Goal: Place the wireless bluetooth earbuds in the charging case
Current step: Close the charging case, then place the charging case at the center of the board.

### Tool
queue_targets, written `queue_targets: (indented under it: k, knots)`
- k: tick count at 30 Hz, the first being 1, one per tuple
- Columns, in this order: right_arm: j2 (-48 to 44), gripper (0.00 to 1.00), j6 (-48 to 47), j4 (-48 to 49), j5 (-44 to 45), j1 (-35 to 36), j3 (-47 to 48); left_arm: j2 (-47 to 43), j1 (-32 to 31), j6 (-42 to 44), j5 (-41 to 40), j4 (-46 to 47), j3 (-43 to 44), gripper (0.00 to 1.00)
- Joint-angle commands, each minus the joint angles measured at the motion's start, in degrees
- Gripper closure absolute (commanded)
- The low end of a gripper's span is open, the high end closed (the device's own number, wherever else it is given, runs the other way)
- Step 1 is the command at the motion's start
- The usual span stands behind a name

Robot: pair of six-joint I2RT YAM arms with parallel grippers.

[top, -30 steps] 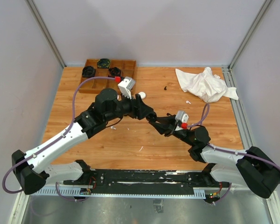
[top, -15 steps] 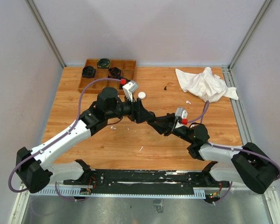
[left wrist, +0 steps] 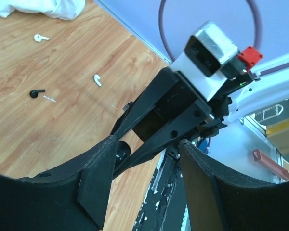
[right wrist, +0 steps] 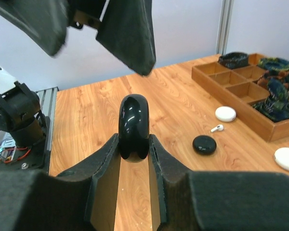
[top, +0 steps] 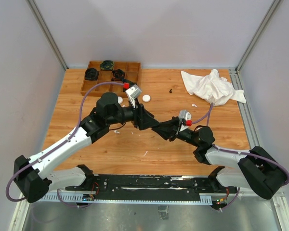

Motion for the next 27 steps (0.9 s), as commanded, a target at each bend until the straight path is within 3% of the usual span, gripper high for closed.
queue_targets:
  k: [1, 7, 13, 18, 25, 27]
  knots:
    - [-2.0, 0.99, 0.57, -5.53, -1.52, -0.92, 1.54, -2.21, -0.25, 1.08, 1.16, 3.15, -1.11, 0.4]
    - [-6.55, 0.99, 0.98, -19.2, -0.72, -0.94, 2.96, -3.44, 0.16, 0.27, -10.38, -1.34, -1.29, 0.38]
    - [-13.3, 0.98, -0.29, -48.58, 2.4, -0.91, 7.87, -3.44, 0.86, -2.01, -27.55, -10.74, -1.88, 0.36]
    - [-13.45, 0.95, -0.08, -66.64, 4.02, -0.91, 12.23, -2.75, 1.53, -4.96, -33.35, -14.29, -4.96, 0.34]
    - [-3.36, 0.95, 5.75, -71.64, 1.39, -0.92, 15.34, -2.54, 3.4, -7.97, -41.13, -17.35, -8.47, 0.26]
    - [0.85, 0.94, 7.44, -73.09, -0.08, -0.77, 17.36, -3.58, 3.97, -9.19, -42.81, -17.87, -9.52, 0.19]
